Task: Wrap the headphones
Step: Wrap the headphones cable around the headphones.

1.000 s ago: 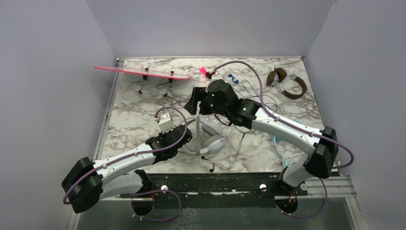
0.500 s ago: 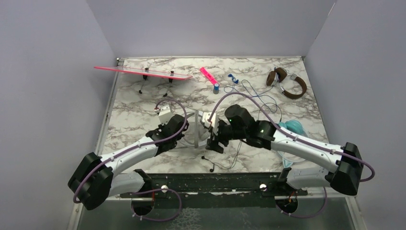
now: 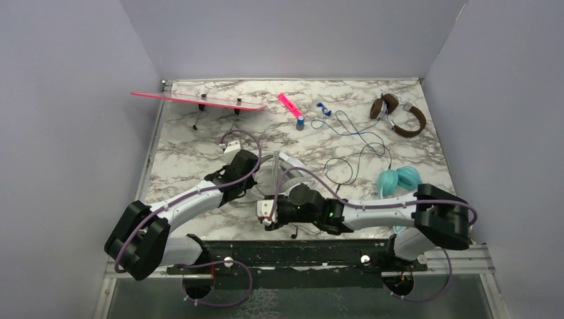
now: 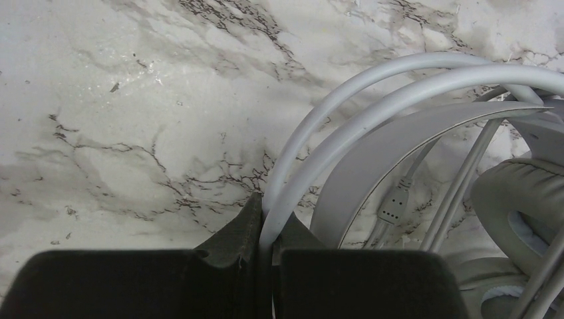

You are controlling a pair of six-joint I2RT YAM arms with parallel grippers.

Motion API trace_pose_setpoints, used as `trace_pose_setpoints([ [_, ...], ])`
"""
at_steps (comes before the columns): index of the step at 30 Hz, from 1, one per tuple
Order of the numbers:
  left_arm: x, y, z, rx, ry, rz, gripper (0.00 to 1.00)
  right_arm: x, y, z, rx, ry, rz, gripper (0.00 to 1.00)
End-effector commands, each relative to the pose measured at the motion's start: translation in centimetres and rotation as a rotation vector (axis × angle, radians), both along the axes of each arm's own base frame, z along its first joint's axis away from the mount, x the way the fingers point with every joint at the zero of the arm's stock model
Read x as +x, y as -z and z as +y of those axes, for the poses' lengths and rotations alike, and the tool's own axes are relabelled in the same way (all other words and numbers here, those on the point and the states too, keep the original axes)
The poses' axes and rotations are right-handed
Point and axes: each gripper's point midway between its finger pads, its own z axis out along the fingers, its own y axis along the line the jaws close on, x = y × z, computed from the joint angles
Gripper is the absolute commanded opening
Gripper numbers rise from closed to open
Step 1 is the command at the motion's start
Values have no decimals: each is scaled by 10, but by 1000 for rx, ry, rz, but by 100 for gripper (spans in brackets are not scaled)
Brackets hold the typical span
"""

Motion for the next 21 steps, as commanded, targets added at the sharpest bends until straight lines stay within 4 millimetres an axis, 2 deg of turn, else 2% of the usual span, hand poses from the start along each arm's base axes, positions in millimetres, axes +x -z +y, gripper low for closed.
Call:
trace_pose_setpoints([
  [1,17,-24,-23,-90,42,-54,0,25,-21,23,157,154,-251,51],
  [3,15,-24,-22,-93,39,-54,0,34,-12,27,133,201,-309,52],
  [10,14,-27,-22,-105,38,-58,0,42,31,39,28,216,-431,54],
  [16,13,-29,-23,-118,38,-61,0,63,42,53,9,307,-506,57],
  [21,13,-31,-21,-119,35,-67,0,71,49,63,-8,316,-587,57],
])
